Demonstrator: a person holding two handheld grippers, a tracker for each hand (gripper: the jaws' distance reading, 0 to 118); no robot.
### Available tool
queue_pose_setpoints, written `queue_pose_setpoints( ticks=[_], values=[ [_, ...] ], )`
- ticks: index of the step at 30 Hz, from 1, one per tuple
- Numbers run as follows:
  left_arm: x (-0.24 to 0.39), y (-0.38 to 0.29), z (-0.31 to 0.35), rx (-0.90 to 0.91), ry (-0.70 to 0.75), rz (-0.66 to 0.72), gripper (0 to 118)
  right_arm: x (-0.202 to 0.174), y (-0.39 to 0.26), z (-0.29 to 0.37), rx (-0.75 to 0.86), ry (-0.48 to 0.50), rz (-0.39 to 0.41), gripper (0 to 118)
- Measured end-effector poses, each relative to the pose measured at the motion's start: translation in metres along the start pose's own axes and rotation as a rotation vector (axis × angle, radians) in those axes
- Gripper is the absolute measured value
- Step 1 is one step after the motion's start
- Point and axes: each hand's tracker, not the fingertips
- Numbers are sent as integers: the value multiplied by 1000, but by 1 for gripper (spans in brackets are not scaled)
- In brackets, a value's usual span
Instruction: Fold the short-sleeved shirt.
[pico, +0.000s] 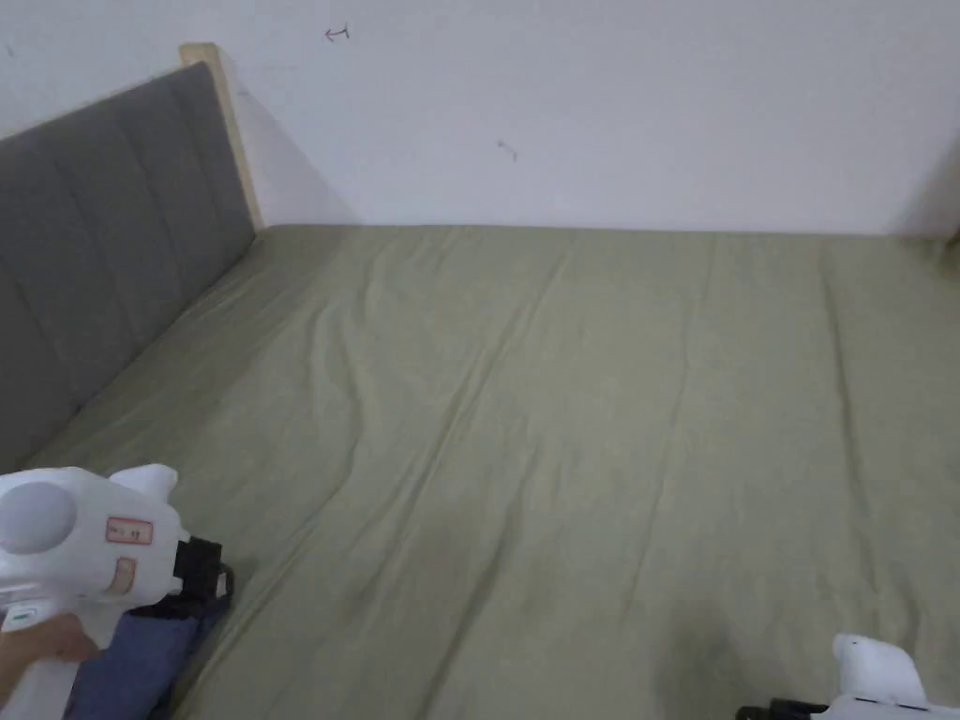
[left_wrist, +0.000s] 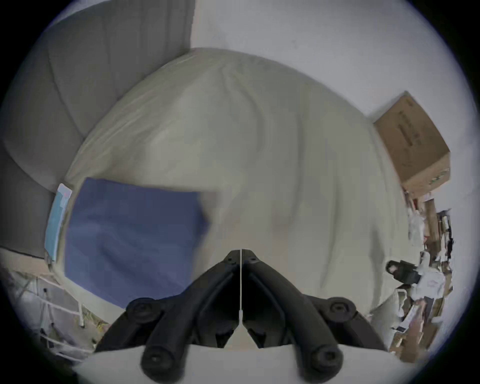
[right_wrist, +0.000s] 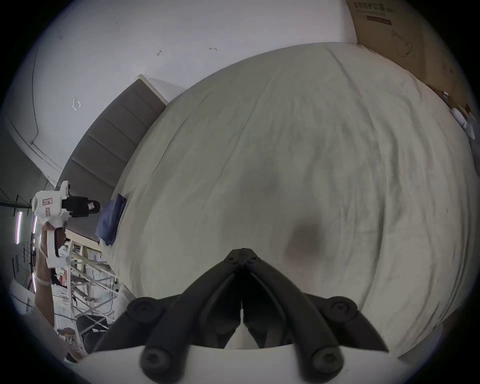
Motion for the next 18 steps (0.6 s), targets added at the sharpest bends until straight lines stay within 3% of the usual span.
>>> queue_pose_setpoints(
  ticks=[3, 10, 14, 18],
  values=[
    [48, -12, 8, 17, 32, -117, 0, 9, -1, 14, 26, 15, -26, 0],
    [137, -42, 34, 200, 29, -201, 0, 13, 2, 52, 138, 0, -21, 0],
    [187, -62, 58, 381, 99, -272, 0, -5, 14, 86, 364, -192, 74, 0],
    [225, -74, 86, 568, 123, -300, 0, -28, 39, 133, 538, -209, 117, 0]
  ],
)
